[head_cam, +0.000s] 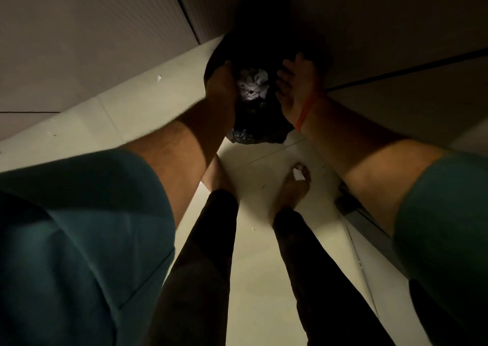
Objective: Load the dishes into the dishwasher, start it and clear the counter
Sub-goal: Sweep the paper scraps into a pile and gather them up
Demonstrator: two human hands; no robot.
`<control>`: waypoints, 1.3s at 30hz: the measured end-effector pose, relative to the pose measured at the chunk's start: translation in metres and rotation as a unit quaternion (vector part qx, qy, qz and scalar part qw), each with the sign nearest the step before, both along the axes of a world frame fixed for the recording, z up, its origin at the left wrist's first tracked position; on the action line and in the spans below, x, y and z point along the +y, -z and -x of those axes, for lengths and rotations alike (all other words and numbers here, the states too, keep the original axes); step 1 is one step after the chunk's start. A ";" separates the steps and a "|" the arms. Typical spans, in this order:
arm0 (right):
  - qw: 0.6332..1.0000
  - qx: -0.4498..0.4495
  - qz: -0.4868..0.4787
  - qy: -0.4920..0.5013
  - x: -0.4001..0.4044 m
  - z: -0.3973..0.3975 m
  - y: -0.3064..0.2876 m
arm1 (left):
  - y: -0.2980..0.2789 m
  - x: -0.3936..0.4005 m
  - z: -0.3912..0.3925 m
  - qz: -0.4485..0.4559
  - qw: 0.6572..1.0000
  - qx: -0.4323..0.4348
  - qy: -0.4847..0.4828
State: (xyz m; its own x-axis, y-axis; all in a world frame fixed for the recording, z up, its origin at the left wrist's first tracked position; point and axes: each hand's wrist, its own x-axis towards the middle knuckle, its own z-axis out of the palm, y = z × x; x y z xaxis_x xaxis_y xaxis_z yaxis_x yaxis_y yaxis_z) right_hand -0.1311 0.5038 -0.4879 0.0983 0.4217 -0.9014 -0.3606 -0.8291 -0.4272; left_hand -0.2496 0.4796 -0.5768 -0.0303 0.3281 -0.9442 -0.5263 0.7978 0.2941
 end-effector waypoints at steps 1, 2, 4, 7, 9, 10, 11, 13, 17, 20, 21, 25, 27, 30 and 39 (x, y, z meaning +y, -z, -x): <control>1.000 0.011 0.006 0.006 -0.001 -0.003 0.004 | -0.019 0.000 -0.005 -0.007 1.000 -0.003 -0.013; 1.000 0.028 0.003 -0.001 -0.005 -0.007 0.010 | -0.034 -0.001 -0.009 -0.016 1.000 0.001 -0.022; 0.999 0.037 0.000 -0.021 -0.013 -0.017 0.012 | -0.055 -0.007 -0.015 -0.029 0.998 -0.009 -0.056; 0.998 -0.033 0.013 -0.059 -0.035 -0.038 0.015 | -0.069 -0.025 -0.023 -0.012 0.998 -0.025 -0.054; 0.992 -0.111 0.045 -0.049 -0.058 -0.056 0.024 | -0.071 -0.044 -0.026 0.000 0.999 -0.028 0.021; 0.985 -0.151 0.068 -0.056 -0.073 -0.067 0.032 | -0.069 -0.056 -0.027 0.007 0.998 -0.023 0.054; 0.976 -0.176 0.092 -0.084 -0.090 -0.078 0.039 | -0.062 -0.068 -0.027 0.017 0.996 -0.023 0.081; 0.959 -0.208 0.113 -0.158 -0.129 -0.099 0.060 | -0.049 -0.095 -0.030 0.031 0.990 -0.031 0.132; 0.820 -0.263 0.129 -0.491 -0.195 -0.127 0.101 | -0.017 -0.140 -0.038 0.079 0.983 -0.049 0.155; 0.768 -0.227 0.088 -0.592 -0.229 -0.132 0.131 | 0.012 -0.165 -0.047 0.099 0.978 -0.040 0.178; 0.775 -0.220 0.091 -0.585 -0.235 -0.132 0.140 | 0.018 -0.169 -0.050 0.103 0.977 -0.040 0.183; 0.766 -0.204 0.123 -0.597 -0.251 -0.137 0.195 | 0.047 -0.181 -0.064 0.102 0.973 -0.039 0.203; 0.704 -0.230 0.137 -0.658 -0.251 -0.136 0.218 | 0.054 -0.183 -0.070 0.098 0.971 -0.037 0.213; 0.679 -0.230 0.162 -0.678 -0.250 -0.130 0.244 | 0.065 -0.185 -0.074 0.096 0.970 -0.033 0.220; 0.762 -0.311 0.149 -0.547 -0.258 -0.115 0.250 | 0.075 -0.193 -0.068 0.108 0.963 -0.021 0.246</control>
State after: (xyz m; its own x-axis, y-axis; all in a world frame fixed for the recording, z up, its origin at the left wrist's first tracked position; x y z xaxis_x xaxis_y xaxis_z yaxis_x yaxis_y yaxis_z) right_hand -0.0160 0.2457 -0.7378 0.2832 0.3432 -0.8956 0.8125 -0.5820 0.0339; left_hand -0.1818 0.2869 -0.6521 0.1178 0.0889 -0.9891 -0.0762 0.9939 0.0802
